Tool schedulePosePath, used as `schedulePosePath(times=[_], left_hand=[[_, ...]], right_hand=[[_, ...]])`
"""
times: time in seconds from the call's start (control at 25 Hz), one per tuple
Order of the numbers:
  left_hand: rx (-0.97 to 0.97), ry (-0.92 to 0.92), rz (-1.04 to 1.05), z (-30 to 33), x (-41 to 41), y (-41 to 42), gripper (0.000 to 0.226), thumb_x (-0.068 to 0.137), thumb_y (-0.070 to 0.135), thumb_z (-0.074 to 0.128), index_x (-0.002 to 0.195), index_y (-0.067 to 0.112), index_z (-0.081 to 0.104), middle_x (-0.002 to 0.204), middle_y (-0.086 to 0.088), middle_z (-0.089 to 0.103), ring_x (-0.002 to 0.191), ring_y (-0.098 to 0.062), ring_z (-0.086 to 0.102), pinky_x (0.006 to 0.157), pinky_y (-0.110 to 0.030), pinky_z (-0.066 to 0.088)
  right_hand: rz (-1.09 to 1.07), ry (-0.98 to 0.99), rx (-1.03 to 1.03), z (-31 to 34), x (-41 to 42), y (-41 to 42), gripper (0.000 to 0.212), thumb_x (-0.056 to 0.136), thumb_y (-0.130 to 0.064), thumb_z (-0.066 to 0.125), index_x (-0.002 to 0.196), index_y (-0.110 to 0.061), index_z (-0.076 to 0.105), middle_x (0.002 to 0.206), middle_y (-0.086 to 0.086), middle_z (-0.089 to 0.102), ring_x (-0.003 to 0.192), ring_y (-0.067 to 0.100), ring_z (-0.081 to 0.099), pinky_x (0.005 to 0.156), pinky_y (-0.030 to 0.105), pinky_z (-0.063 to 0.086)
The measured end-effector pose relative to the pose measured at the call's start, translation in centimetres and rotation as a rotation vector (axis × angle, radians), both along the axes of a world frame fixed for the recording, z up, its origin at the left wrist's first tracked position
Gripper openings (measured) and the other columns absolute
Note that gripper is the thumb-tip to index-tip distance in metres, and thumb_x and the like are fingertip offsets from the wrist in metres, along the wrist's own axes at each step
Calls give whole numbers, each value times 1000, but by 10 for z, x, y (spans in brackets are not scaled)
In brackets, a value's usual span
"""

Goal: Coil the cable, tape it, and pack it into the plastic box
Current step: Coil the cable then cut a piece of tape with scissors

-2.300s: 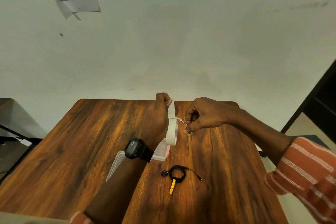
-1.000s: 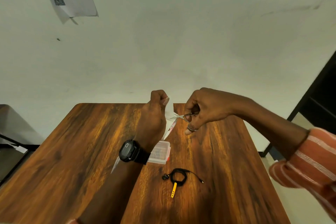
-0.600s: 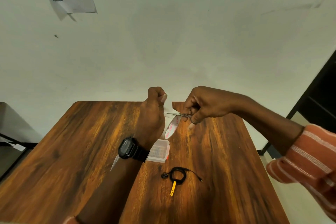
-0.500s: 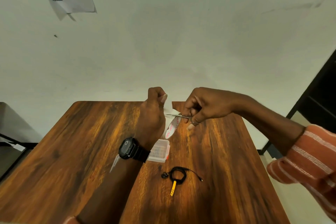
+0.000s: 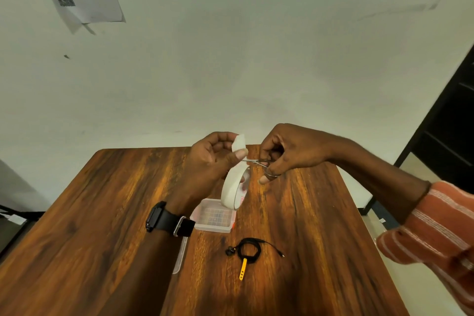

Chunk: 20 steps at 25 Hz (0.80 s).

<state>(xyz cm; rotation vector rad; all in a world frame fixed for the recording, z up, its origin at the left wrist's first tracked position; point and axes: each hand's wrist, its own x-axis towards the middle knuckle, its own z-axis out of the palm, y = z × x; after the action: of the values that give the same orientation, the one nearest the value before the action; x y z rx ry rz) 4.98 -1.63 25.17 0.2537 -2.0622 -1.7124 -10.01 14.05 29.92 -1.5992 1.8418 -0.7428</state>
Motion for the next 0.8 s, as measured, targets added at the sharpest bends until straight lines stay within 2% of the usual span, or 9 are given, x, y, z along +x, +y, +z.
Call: schedulePosePath(times=[0.08, 0.2, 0.32, 0.44, 0.56, 0.64, 0.8], left_hand=[[0, -6, 54, -5, -5, -1, 13, 90, 18, 68, 103, 16, 64, 98, -8, 72, 81, -19, 70, 66, -28, 58], [-85, 48, 114, -13, -11, 3, 2, 96, 20, 62, 96, 22, 60, 86, 2, 69, 72, -10, 66, 62, -23, 55], [-170, 137, 156, -19, -14, 12, 3, 98, 32, 57, 98, 29, 56, 83, 8, 65, 73, -14, 65, 64, -36, 55], [-331, 180, 209, -20, -13, 14, 12, 98, 45, 49, 101, 34, 50, 85, 11, 61, 72, -11, 62, 61, -28, 52], [-465, 195, 236, -17, -13, 15, 18, 98, 46, 46, 104, 29, 47, 82, 17, 59, 73, -7, 60, 57, -16, 47], [-540, 196, 240, -15, -12, 19, 19, 100, 44, 45, 105, 25, 46, 83, 18, 58, 73, -6, 60, 56, -15, 46], [-603, 175, 239, -9, -9, 27, 24, 97, 40, 44, 105, 18, 50, 82, 4, 62, 69, -10, 61, 55, -20, 47]], right_hand=[[0, -7, 1, -1, -1, 0, 15, 79, -25, 82, 69, -31, 72, 51, -15, 59, 47, 4, 46, 52, 15, 36], [-23, 3, 7, -2, -3, -1, 11, 81, -27, 80, 74, -21, 73, 59, -11, 62, 54, 4, 50, 57, 17, 39], [-10, -20, 53, 1, -6, 0, 17, 81, -31, 77, 78, -15, 71, 66, -10, 63, 63, 3, 55, 64, 21, 41], [59, -19, 119, 7, -8, 5, 14, 81, -30, 75, 78, -17, 69, 67, -12, 61, 65, 2, 55, 64, 17, 42], [76, -10, 129, 12, -10, 7, 11, 83, -27, 76, 77, -20, 69, 68, -11, 62, 65, 4, 55, 66, 21, 43], [62, -8, 129, 14, -10, 7, 10, 83, -26, 77, 77, -22, 70, 68, -11, 63, 65, 3, 56, 66, 23, 43], [40, 34, 118, 16, -9, 8, 11, 81, -27, 79, 81, -17, 75, 71, -6, 67, 67, 9, 57, 67, 28, 43]])
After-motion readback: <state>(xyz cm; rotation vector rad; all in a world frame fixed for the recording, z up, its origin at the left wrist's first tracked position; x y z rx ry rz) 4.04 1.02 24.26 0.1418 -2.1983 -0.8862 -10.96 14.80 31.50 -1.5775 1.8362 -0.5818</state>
